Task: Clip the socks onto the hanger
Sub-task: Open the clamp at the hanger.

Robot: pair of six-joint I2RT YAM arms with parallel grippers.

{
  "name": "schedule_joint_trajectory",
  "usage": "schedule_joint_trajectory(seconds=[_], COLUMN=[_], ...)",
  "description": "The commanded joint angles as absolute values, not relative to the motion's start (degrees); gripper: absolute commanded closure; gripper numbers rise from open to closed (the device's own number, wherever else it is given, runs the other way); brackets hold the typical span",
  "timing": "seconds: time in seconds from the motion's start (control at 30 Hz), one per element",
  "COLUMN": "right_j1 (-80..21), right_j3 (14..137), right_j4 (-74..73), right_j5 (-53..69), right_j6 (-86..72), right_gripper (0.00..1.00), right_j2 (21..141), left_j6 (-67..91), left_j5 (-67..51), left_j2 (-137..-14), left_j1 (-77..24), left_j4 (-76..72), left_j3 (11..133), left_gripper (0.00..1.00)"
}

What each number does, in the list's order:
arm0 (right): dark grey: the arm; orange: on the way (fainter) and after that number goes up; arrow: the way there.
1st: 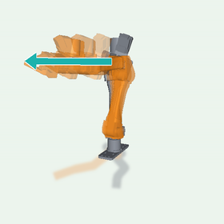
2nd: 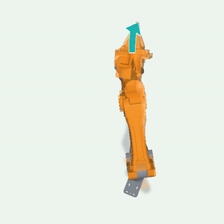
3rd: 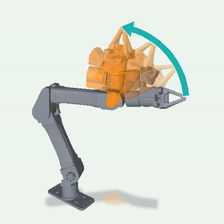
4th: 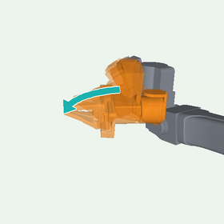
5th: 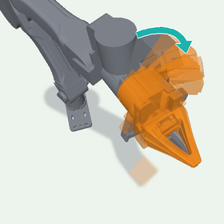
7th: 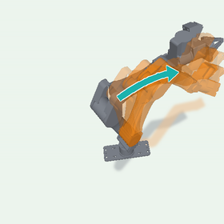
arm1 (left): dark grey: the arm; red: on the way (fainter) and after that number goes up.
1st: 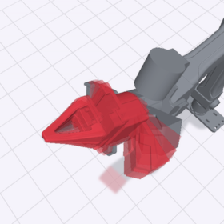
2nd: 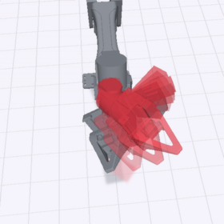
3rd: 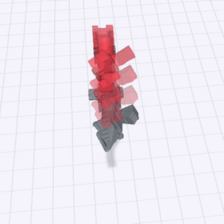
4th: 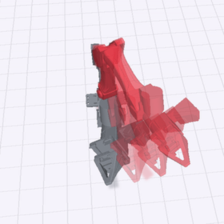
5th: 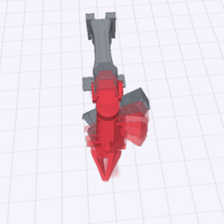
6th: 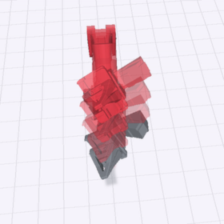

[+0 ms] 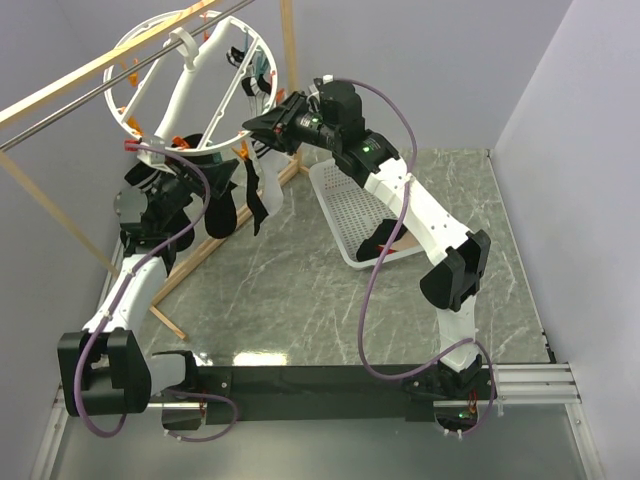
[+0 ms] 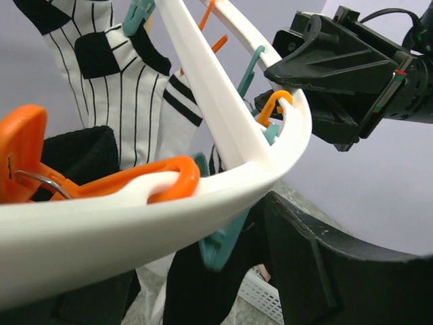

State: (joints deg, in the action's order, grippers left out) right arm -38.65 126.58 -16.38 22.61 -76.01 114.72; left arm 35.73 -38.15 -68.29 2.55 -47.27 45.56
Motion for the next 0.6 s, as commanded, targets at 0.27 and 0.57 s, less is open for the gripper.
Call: schedule_joint_trajectory(seconds=[0.27,0.57], right_j1=[-37.6,-37.5], right_j3=[128.8,128.4], right_j4=[-10.6,-10.9], right_j5=[25.9,26.2], right_j6=[-75.7,-75.2], right_gripper=[0.93,0.93], right_j2=[113.1,112.7], left_j6=[38.8,42.6], left_j5=[-39.4,-38.4], left_j2=[-66.1,-67.9], left_j1=[2.4,2.4], left_j4=[-55.8,-62.5], left_j3=[48.1,47.4], left_gripper=[0.29,0.37])
